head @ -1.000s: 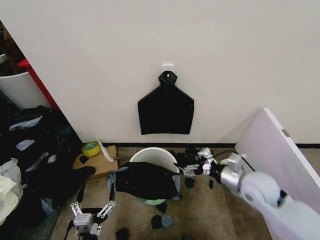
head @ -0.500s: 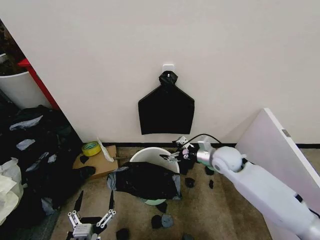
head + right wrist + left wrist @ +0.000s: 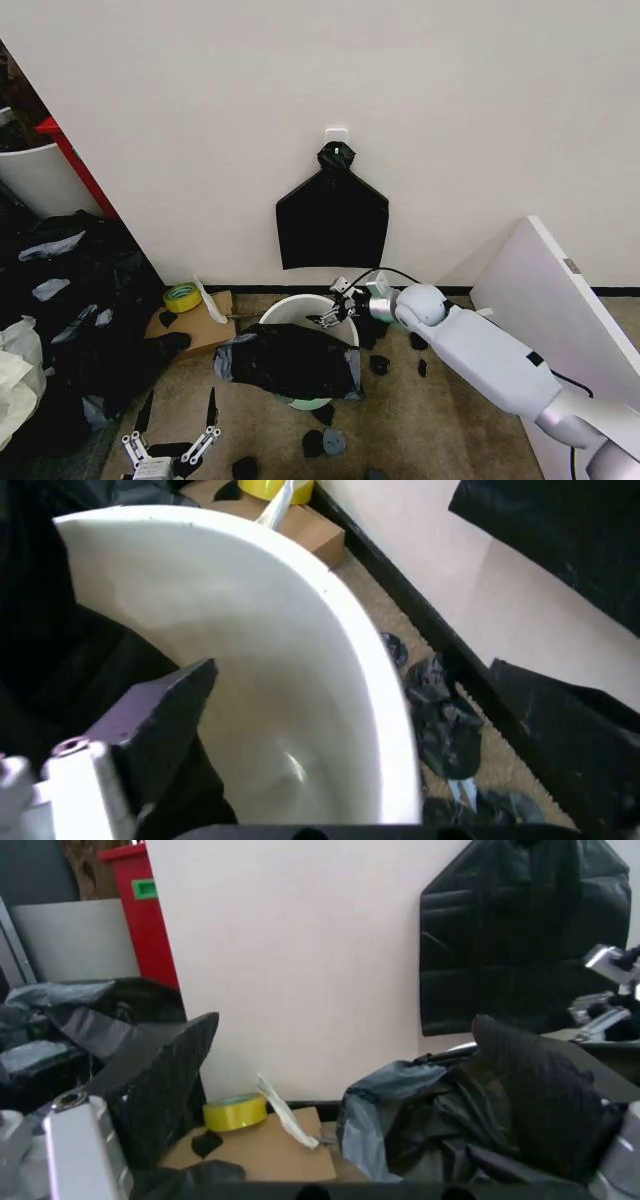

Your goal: Place the garbage bag over the trash bin.

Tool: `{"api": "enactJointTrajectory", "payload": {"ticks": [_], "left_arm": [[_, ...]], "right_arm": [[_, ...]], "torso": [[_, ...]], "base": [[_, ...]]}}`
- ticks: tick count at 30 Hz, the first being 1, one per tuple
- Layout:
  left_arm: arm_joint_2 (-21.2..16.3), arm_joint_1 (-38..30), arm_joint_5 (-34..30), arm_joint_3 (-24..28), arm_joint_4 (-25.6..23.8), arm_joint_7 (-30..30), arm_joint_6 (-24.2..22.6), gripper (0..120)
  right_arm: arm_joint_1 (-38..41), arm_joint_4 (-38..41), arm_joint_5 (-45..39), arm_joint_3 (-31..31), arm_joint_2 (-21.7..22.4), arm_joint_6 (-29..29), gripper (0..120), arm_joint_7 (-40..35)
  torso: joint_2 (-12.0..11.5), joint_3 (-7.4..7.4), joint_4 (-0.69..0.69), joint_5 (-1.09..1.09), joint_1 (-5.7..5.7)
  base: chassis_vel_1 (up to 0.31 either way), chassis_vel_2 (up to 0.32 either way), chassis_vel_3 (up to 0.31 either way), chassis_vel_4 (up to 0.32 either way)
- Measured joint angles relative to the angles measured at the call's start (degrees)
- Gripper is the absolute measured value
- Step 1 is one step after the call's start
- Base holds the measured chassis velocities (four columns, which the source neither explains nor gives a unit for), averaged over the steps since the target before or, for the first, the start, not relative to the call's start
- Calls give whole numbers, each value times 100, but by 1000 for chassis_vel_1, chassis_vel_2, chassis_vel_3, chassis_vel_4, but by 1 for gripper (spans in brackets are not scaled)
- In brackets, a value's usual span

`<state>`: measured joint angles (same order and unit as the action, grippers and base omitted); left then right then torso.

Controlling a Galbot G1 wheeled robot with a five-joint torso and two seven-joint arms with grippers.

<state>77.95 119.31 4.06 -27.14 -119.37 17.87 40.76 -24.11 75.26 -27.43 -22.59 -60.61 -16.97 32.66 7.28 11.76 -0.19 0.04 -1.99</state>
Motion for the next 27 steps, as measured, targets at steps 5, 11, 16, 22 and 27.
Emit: {"api": "enactJointTrajectory", "payload": {"ticks": [5,11,16,22,27], "left_arm": [[7,33,49,4,49,37,104,100],[-1,69,46,-33,77,85,194,100],[1,53,37,5,76,88,195,100],[2,22,8,12,76,88,194,100],[11,11,-1,23,86,89,189,100]], "right_arm": [[199,-246,82,-168,-79,117,79,258],[321,-335,84,-383,-106,112,52,356],[321,-300,204,-447,-115,100,35,353],[388,-488,300,-464,-169,104,14,355],[408,-510,303,-516,-169,106,3,372]], "torso": [[0,0,0,-1,0],[0,0,0,0,1],[1,0,0,0,1],[1,0,0,0,1],[2,-1,-1,-1,1]], "base": [[0,0,0,0],[0,0,0,0],[0,0,0,0],[0,0,0,0],[0,0,0,0]]}}
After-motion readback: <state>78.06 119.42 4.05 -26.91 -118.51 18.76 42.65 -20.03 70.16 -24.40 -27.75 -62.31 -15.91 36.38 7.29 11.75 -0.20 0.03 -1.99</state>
